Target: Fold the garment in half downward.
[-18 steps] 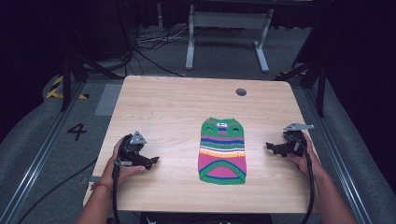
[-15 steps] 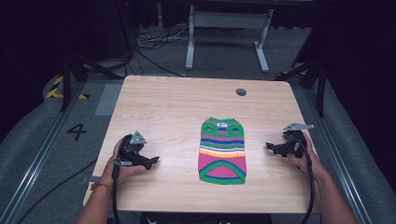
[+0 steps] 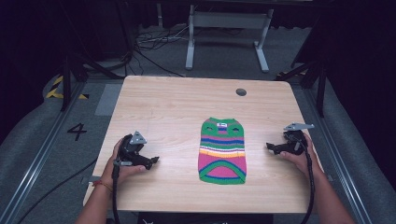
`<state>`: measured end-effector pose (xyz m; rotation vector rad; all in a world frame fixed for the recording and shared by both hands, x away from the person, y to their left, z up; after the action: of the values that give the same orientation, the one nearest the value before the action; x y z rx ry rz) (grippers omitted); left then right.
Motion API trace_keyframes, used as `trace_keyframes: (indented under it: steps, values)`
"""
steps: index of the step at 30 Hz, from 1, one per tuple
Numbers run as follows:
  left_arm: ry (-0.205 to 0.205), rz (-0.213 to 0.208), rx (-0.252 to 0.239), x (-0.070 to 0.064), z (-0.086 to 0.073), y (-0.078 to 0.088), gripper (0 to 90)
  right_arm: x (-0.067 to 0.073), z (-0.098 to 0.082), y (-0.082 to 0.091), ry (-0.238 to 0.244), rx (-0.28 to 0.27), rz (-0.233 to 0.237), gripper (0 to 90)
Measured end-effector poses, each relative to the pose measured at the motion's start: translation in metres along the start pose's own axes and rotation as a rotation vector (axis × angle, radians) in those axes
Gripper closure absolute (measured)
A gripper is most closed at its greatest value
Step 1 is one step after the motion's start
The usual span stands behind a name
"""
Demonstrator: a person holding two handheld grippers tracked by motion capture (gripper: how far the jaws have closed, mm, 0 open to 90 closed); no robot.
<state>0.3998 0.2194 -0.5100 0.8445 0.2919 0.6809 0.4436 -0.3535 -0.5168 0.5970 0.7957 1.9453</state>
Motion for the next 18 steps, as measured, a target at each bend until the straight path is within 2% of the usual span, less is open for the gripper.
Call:
trace_keyframes:
  steps: [2,5,6,7,8,9,12,14,18]
  values:
    - [0.005,0.001,-0.002,0.001,0.001,0.0,2.2,0.0,0.0,0.0,0.001,0.003,0.002,0.4]
    - [0.012,0.009,-0.006,0.002,0.002,0.001,5.5,0.0,0.001,0.002,0.002,0.004,0.002,6.4]
    - [0.017,0.013,-0.018,0.003,0.002,0.003,14.6,0.0,0.001,0.005,0.008,-0.004,0.012,19.6]
    - [0.011,0.02,-0.012,0.003,0.003,0.003,17.3,0.0,0.002,0.007,0.01,-0.006,0.016,25.0]
    - [0.011,0.02,-0.012,0.003,0.003,0.003,17.0,0.0,0.002,0.007,0.01,-0.006,0.016,25.0]
    - [-0.002,0.038,-0.005,0.002,0.004,0.004,17.0,0.001,0.002,0.008,0.014,-0.001,0.019,26.2]
    - [-0.033,0.054,-0.008,-0.001,0.01,0.006,19.3,0.005,0.003,0.011,0.018,0.003,0.037,25.0]
    - [-0.028,0.049,-0.031,-0.004,0.015,0.008,19.9,0.01,0.005,0.014,0.029,-0.004,0.049,25.1]
    - [-0.032,0.032,-0.023,-0.01,0.023,0.006,22.1,0.019,0.009,0.02,0.065,-0.031,0.072,26.5]
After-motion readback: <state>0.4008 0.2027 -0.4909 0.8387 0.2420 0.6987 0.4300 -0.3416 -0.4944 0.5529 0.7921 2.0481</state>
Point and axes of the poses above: each handheld gripper's, and its own axes: y roughly backward along the jaws, z roughly out of its top, x roughly to its left, the point moved 1 cm from there along -y, roughly forward along the jaws, and after that the axes turned 5 degrees about -y, right-handed, at the moved point
